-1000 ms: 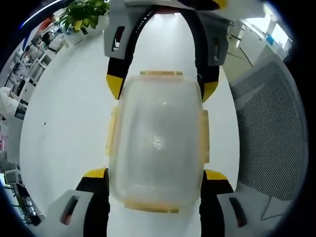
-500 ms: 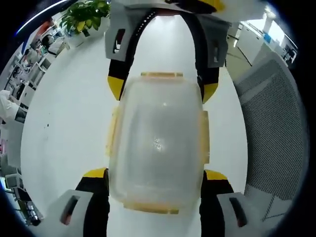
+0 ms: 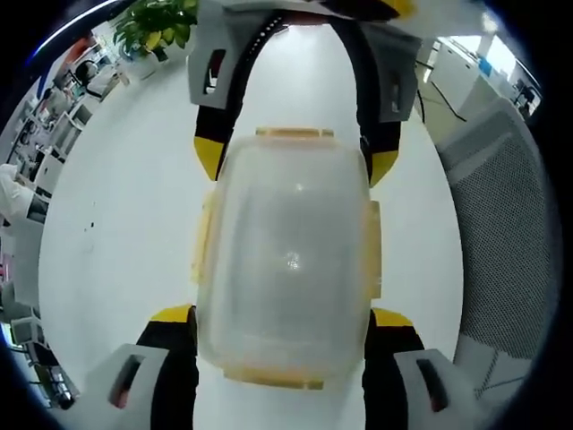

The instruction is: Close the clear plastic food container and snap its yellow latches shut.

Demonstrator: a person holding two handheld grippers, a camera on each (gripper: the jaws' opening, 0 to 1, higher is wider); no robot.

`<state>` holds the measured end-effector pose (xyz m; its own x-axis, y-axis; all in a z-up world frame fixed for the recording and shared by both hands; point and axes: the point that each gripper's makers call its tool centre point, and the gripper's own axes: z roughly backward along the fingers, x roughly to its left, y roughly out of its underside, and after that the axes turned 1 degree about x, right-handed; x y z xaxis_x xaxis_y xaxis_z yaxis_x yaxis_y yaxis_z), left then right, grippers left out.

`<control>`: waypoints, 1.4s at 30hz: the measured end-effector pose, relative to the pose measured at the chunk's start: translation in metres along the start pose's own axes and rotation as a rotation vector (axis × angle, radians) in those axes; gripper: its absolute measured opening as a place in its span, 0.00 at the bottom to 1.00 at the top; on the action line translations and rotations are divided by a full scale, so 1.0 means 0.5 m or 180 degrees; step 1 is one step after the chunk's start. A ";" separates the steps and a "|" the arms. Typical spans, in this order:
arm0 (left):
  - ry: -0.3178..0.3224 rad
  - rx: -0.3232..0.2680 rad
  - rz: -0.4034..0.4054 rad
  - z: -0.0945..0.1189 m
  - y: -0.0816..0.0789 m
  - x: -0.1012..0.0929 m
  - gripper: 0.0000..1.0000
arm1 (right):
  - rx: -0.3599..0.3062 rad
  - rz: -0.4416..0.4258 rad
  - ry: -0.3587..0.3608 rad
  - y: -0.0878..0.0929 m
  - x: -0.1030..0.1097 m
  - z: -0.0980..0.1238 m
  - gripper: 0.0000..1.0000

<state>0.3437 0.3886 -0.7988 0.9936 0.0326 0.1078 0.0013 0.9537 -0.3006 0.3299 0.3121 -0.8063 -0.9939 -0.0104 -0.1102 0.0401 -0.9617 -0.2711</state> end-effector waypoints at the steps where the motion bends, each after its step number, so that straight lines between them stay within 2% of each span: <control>1: -0.0004 0.0002 0.0013 -0.001 0.001 0.004 0.73 | 0.0004 0.0010 -0.0002 0.000 -0.003 0.000 0.75; 11: -0.0029 0.0042 0.0066 -0.005 0.006 0.043 0.73 | -0.0002 0.0042 -0.0016 -0.003 -0.046 -0.006 0.75; 19: -0.0034 0.0017 0.0054 -0.007 0.007 0.060 0.73 | -0.0001 0.0025 -0.0005 -0.003 -0.060 -0.007 0.75; 34: -0.0062 0.0006 0.0048 -0.007 0.007 0.068 0.74 | 0.0006 0.0012 0.0031 -0.004 -0.068 -0.010 0.76; 38: -0.0059 -0.0009 0.0033 -0.006 0.007 0.068 0.75 | -0.0053 -0.0028 0.0036 -0.006 -0.067 -0.007 0.77; 40: -0.0101 -0.0075 0.0071 -0.006 0.004 0.072 0.75 | -0.0070 -0.0013 0.0079 -0.004 -0.071 -0.006 0.77; 41: -0.0130 -0.0153 0.0171 -0.005 0.001 0.073 0.77 | -0.0099 -0.0074 0.0113 -0.004 -0.074 -0.005 0.77; 42: -0.0129 -0.0254 0.0256 -0.005 -0.004 0.072 0.80 | -0.0260 -0.0228 0.0175 -0.012 -0.078 -0.003 0.78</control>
<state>0.3796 0.3870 -0.7966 0.9856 0.1215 0.1180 -0.0675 0.9208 -0.3842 0.3685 0.3185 -0.8019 -0.9874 0.0746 -0.1396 -0.0201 -0.9340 -0.3568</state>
